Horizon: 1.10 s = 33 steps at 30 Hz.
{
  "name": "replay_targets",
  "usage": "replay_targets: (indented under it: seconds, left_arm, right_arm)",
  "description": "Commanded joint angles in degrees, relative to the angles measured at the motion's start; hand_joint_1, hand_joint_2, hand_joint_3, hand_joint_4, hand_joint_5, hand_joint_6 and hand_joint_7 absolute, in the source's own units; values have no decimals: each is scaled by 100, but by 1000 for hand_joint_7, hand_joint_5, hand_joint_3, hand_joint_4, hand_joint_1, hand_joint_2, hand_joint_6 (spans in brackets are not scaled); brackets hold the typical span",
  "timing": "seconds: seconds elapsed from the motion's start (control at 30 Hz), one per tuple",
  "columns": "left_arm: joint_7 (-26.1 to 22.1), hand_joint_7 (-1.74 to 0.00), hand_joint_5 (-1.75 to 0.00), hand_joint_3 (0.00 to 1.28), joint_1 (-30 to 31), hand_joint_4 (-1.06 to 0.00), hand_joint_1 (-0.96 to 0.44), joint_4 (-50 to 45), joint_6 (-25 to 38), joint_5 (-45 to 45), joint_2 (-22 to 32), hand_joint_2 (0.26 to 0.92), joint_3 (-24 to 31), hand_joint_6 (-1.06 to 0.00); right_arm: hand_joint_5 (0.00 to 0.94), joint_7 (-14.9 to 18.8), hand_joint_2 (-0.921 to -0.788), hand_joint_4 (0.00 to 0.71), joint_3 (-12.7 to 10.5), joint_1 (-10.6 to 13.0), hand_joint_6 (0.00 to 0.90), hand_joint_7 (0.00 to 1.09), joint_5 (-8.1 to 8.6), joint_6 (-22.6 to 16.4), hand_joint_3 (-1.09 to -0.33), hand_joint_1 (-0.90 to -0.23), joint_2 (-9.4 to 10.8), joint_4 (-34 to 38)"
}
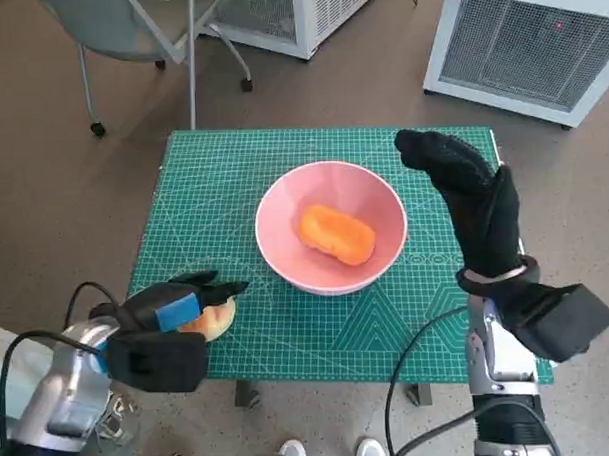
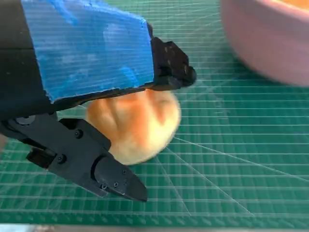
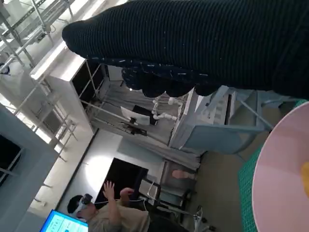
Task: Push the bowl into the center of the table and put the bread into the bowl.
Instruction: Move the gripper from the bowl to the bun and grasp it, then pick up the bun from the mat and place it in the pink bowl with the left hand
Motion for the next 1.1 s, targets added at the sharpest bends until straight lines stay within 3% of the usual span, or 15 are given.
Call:
replay_targets:
  seconds: [0.03,0.07,0.1,0.13,0.23,0.3,0.67,1.1]
  left_arm:
    - [127,-160,-55,28,-62,-512,34,-74,286,463,-16,814,-145,-567]
    - [172,-294,-59,32,-63,-602,48,-69,284,535,-5,830,-153,-573]
    - [203,-672,-448,69,-63,-615,31,-68,283,589,0,863,-157,-554]
    - [221,-925,-710,103,-62,-612,21,-69,283,617,2,883,-159,-531]
    - [235,-1228,-1024,143,-58,-608,8,-70,287,657,-10,908,-155,-503]
    - [239,-1301,-1099,154,-57,-606,5,-70,289,666,-14,914,-154,-495]
    - [423,-1266,-1155,156,1,-675,2,-502,-672,-421,258,890,834,-567]
    - [545,-1325,-1202,150,-635,-634,1,-1125,-733,-1043,73,920,1418,-500]
  right_arm:
    - [0,-3,-921,208,-28,112,-1,533,-44,56,-770,-704,-53,27]
    - [0,-6,-921,208,-28,114,-1,533,-47,55,-770,-703,-52,25]
    - [0,-7,-921,208,-29,115,-1,533,-49,55,-770,-703,-52,24]
    - [0,-7,-921,208,-30,116,-1,532,-49,55,-770,-703,-51,24]
    - [0,-7,-921,208,-31,116,-1,531,-50,55,-770,-703,-51,24]
    - [0,-7,-921,208,-31,116,-1,530,-50,55,-770,-703,-50,23]
    - [0,-17,-921,208,-36,81,-1,520,-37,78,-770,-699,-27,58]
    - [2,26,-921,210,-32,68,-1,505,37,99,-769,-696,17,128]
